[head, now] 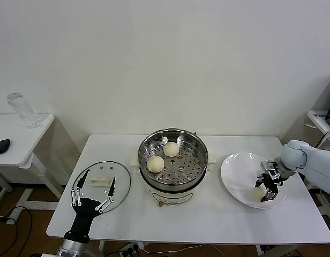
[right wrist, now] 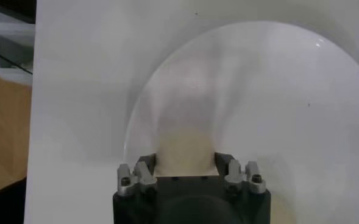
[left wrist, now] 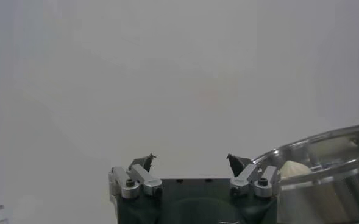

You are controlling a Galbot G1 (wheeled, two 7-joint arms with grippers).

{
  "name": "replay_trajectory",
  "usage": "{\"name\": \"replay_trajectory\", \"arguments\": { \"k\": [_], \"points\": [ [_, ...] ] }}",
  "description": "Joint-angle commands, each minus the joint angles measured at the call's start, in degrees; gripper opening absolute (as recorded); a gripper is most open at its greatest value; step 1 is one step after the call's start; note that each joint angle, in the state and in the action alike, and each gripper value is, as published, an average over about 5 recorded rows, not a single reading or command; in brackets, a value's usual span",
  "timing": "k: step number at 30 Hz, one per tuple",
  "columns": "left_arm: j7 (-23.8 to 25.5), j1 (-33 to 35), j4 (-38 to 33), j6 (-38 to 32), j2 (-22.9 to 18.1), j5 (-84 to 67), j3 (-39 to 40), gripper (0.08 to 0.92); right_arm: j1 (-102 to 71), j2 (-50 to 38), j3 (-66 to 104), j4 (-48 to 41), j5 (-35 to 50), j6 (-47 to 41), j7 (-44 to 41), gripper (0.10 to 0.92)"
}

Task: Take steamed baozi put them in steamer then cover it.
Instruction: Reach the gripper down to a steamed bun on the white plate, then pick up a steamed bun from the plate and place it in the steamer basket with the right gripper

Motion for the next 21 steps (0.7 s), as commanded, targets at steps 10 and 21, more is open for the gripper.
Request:
{"name": "replay_trajectory", "arguments": {
  "k": [10,21],
  "points": [
    [0.0,0.0,-0.7,0.1,0.4,0.0,-0.5,0.823,20.4,2.7,-6.5,5.6,3.7,2.4,-5.4,0.631],
    [-0.1,-0.3,-1.1,0.0,0.7,0.0,0.0,0.823,41.6,19.2,-13.3,15.8,6.2,20.0,-6.0,0.647]
  ]
}}
